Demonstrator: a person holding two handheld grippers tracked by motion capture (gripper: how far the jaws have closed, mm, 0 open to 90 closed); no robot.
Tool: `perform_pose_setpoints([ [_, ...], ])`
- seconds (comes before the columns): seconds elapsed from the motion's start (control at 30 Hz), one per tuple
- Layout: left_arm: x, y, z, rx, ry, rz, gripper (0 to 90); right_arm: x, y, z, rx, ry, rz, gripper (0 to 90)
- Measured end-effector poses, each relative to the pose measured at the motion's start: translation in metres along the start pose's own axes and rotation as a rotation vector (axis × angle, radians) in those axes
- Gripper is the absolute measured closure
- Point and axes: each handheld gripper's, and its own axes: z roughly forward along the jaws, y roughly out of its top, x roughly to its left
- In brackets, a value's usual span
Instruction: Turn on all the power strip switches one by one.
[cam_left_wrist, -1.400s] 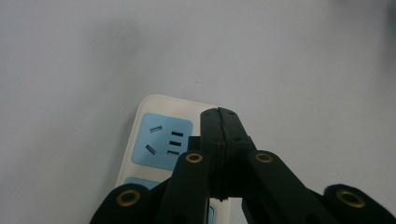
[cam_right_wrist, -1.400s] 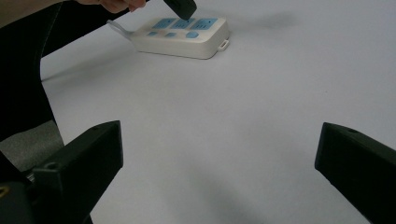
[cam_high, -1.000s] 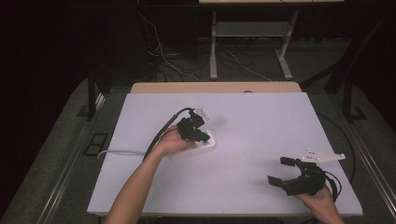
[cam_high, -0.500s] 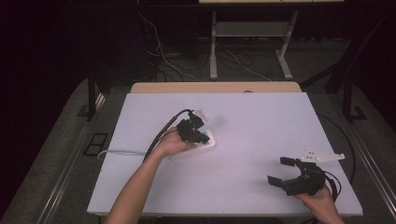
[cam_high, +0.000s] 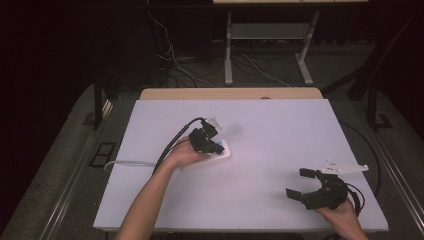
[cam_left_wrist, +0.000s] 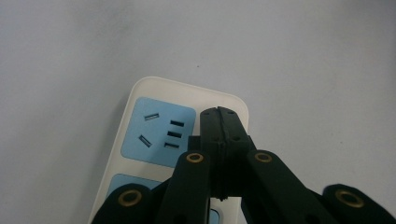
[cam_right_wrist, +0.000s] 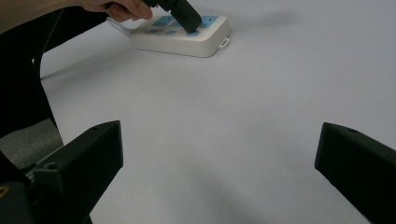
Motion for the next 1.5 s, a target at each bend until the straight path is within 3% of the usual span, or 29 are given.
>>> perform_pose_setpoints([
  [0.47,-0.003,0.003,0.001,0.026,0.022,0.01,89.8,0.0,0.0,-0.002,-0.004,-0.001,-0.002,0.8],
  [0.63,-0.008,0.005,0.001,0.04,0.059,0.031,89.7,-0.001,0.0,-0.001,-0.001,-0.002,-0.001,0.8],
  [0.9,-0.007,0.005,0.0,0.022,0.052,0.002,89.6,-0.001,0.0,-0.001,-0.003,-0.003,0.002,0.8],
  [1.07,-0.012,0.007,0.001,0.035,0.066,0.033,89.5,-0.002,0.0,-0.001,0.0,-0.003,0.004,0.8],
  [1.5,-0.02,0.011,-0.016,-0.038,0.07,0.037,89.2,-0.001,0.0,0.0,-0.004,-0.001,0.001,0.8],
])
